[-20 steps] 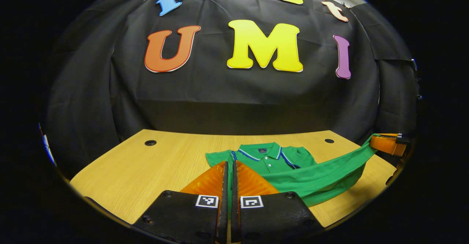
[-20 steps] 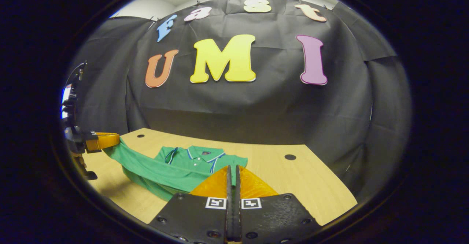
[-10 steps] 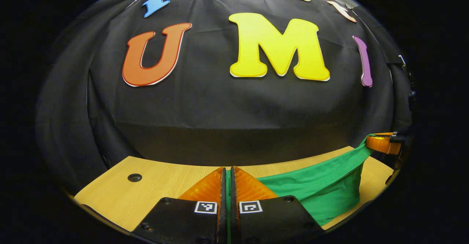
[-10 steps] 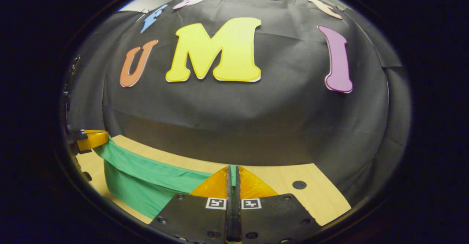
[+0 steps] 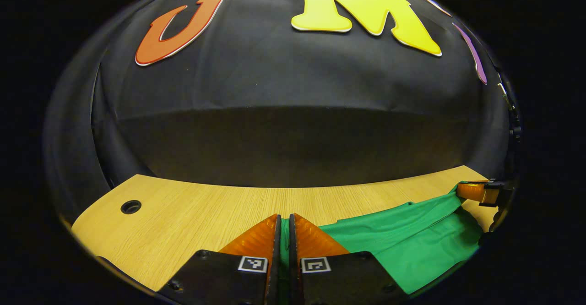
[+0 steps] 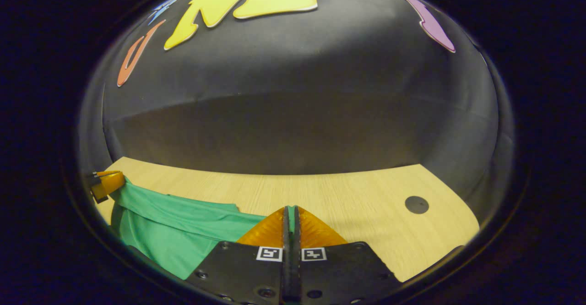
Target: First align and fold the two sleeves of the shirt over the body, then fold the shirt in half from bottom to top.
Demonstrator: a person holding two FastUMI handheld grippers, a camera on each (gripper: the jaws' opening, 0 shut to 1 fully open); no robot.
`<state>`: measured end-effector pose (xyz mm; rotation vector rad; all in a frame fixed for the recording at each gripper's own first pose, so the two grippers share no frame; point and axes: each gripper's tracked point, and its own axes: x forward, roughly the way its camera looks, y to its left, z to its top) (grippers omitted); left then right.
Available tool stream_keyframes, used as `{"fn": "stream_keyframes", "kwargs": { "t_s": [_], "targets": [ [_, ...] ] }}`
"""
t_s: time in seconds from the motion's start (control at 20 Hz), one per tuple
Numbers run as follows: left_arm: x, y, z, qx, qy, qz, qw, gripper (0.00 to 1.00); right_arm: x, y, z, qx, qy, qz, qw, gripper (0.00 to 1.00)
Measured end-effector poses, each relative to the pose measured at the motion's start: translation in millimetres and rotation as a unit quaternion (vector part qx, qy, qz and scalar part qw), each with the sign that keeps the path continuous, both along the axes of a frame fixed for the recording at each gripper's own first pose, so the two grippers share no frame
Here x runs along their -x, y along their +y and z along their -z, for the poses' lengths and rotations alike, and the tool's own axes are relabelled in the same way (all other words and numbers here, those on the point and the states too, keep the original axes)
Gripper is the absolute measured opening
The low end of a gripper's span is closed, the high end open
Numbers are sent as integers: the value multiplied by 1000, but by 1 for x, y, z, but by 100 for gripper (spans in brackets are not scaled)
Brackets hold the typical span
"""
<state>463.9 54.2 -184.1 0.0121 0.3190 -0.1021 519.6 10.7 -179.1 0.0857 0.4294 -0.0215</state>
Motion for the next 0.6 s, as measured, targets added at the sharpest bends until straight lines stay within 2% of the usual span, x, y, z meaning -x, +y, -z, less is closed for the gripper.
{"fn": "stream_keyframes", "kwargs": {
  "t_s": [0.05, 0.1, 0.15, 0.2, 0.3, 0.35, 0.45, 0.5, 0.55, 0.6],
  "targets": [
    [-1, 0, -1, 9, -2, 1, 1000, 16, 0, -2, 0, 8, 0, 0, 1000, 2],
    [-1, 3, -4, 12, -9, -4, 1000, 22, 1, -3, -5, 14, -8, -2, 1000, 6],
    [0, 4, -4, 13, -11, -8, 1000, 33, 2, -3, -11, 18, -20, -5, 1000, 6],
    [2, 5, -2, 13, -10, -9, 1000, 59, 4, -9, -17, 16, -27, -6, 999, 28],
    [4, 5, 1, 10, -3, -16, 1000, 100, 6, -18, -22, 21, -30, 11, 999, 71],
    [7, 6, 4, 7, 2, -20, 1000, 100, 6, -23, -24, 23, -31, 24, 999, 93],
    [10, 10, 3, 4, 5, -27, 1000, 100, 12, -21, -31, 27, -36, 23, 999, 92],
    [12, 9, -1, 5, 3, -25, 1000, 100, 17, -22, -37, 32, -42, 24, 998, 95],
    [16, 10, -5, 2, -1, -23, 1000, 100, 23, -21, -43, 40, -49, 24, 998, 92],
    [19, 14, -11, -2, -7, -24, 1000, 100, 30, -21, -46, 46, -55, 25, 997, 95]
  ]
}}
